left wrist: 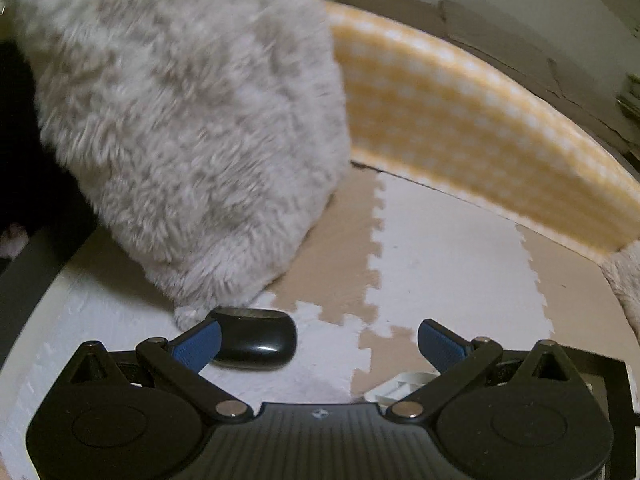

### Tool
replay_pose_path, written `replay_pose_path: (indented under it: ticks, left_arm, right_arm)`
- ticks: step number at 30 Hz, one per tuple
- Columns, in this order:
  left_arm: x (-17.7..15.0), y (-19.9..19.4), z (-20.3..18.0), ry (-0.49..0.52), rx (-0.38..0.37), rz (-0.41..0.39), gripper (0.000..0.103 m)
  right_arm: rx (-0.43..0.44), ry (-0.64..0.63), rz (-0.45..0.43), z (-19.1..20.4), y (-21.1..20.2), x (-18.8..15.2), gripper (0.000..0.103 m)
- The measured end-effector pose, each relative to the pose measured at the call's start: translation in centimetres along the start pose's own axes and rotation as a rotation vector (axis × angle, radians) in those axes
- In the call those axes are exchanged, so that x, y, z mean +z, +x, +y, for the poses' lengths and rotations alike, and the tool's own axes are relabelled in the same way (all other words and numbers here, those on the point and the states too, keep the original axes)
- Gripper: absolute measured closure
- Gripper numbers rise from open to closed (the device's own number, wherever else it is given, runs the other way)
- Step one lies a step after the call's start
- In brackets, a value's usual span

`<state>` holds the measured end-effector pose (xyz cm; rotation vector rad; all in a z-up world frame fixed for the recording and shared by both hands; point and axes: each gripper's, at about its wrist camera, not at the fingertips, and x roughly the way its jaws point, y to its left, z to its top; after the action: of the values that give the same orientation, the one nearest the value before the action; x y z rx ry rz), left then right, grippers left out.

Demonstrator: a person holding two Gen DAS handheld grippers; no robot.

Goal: Organize rigid objects
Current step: 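Close the left tool on the black earbud case beside the pillow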

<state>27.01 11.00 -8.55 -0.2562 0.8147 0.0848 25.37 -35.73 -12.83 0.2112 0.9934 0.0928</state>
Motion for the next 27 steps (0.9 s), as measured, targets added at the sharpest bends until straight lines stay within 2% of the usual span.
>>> replay_pose_path:
  ticks: [3,13,17,22,24,27]
  left_arm:
    - [0.0,1.1,1.1,-0.040,0.017,0.012,0.000]
    - [-0.2,5.0,2.9,-0.079,0.105,0.052,0.000]
    - [-0.3,6.1,2.6,-0.036,0.134,0.040,0.000]
    - [-0.5,7.3,1.8,0.079,0.184,0.023,0.000]
    - [-0.6,7.7,1.8,0.088,0.184,0.038,0.002]
    - [-0.6,8.4,1.8,0.064,0.169,0.055,0.012]
  right_arm:
    - [-0.007,0.001,0.003,0.1,0.0,0.0,0.097]
    - [-0.024,-0.033,0.016,0.6,0.1,-0.2,0.098]
    - [-0.028,-0.041,0.015,0.7,0.1,-0.2,0.098]
    - [-0.032,-0.049,0.015,0.8,0.1,-0.2,0.098]
    - [-0.029,-0.048,0.016,0.8,0.1,-0.2,0.098]
    - [-0.029,-0.049,0.016,0.7,0.1,-0.1,0.098]
